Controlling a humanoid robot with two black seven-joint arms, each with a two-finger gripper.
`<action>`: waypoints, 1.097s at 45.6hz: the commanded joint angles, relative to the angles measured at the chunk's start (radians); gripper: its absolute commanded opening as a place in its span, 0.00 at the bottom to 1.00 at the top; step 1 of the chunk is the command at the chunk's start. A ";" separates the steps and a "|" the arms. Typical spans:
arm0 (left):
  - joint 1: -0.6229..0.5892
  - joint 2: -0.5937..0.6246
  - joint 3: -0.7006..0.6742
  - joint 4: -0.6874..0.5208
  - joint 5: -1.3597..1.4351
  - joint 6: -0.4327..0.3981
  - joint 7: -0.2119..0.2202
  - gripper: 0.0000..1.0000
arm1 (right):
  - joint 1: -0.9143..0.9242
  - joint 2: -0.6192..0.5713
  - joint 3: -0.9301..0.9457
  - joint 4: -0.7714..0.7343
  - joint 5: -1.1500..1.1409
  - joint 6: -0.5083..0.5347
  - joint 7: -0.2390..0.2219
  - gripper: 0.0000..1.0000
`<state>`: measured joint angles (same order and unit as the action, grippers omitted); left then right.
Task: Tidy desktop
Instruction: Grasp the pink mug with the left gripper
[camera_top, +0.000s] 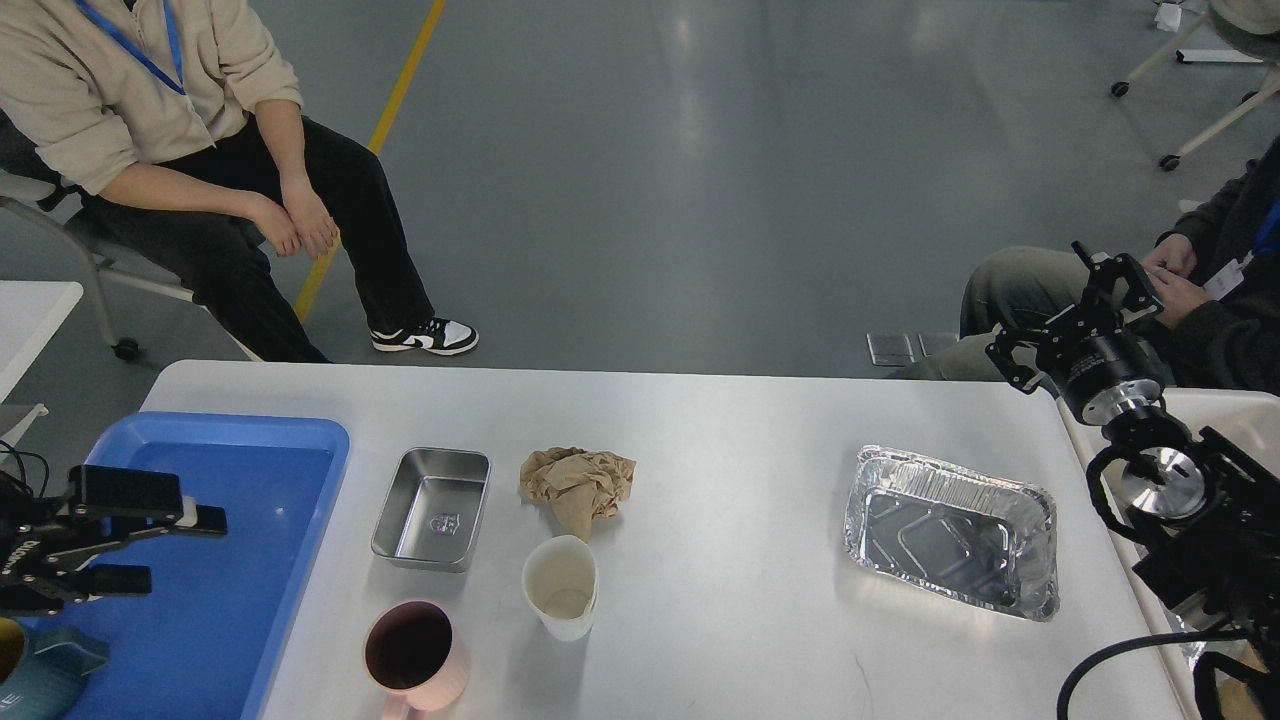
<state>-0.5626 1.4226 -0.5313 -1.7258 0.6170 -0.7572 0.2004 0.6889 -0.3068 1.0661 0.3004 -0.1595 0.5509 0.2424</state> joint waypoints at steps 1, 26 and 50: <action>0.010 -0.148 0.002 -0.012 0.133 0.053 0.086 0.96 | 0.001 -0.002 0.000 0.000 0.000 0.000 0.000 1.00; 0.158 -0.501 0.017 0.026 0.472 0.203 0.248 0.89 | -0.005 -0.014 -0.001 0.014 0.000 0.001 0.000 1.00; 0.165 -0.616 0.042 0.103 0.606 0.217 0.264 0.60 | -0.015 -0.028 -0.003 0.014 0.000 0.018 0.000 1.00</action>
<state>-0.3975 0.8340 -0.4948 -1.6371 1.2132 -0.5462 0.4598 0.6744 -0.3281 1.0637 0.3146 -0.1595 0.5674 0.2424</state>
